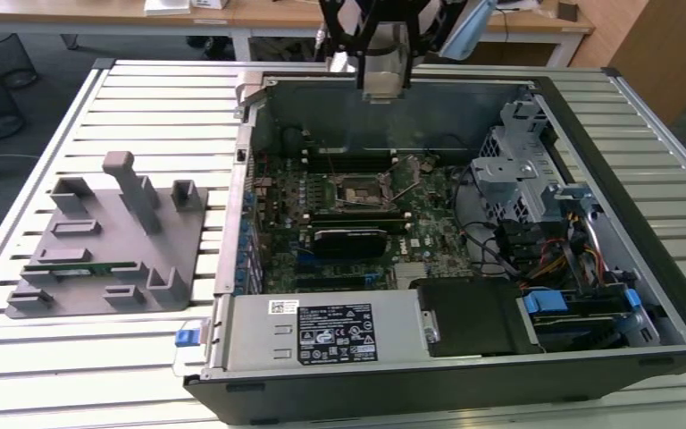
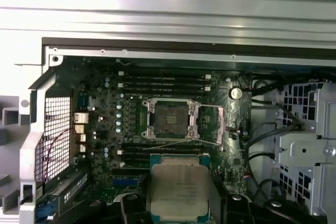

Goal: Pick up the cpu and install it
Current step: 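Pick up the cpu and move it towards the insertion slot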

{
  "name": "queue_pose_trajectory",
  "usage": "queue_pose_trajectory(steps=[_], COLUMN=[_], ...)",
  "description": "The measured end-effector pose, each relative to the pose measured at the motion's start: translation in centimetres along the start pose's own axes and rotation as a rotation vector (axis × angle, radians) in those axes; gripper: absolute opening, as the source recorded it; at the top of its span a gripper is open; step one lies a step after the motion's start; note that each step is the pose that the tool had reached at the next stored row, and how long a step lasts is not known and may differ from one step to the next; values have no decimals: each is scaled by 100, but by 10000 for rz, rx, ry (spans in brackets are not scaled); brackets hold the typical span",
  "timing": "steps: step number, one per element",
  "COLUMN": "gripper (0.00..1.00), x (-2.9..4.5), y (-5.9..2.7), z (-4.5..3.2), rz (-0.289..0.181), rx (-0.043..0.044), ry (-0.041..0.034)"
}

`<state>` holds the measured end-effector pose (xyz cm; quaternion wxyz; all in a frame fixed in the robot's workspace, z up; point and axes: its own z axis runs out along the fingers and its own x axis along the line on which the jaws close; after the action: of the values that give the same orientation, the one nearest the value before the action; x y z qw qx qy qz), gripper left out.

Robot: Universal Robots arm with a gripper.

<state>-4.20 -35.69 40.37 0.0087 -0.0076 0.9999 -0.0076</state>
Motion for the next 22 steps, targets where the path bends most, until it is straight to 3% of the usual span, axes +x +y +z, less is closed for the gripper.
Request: queue_pose_trajectory(steps=[12,22], gripper=[53,53], x=[-308,-474], y=[-3,-5], z=[16,25], rz=[-1,0], rx=[0,1], ry=[1,1])
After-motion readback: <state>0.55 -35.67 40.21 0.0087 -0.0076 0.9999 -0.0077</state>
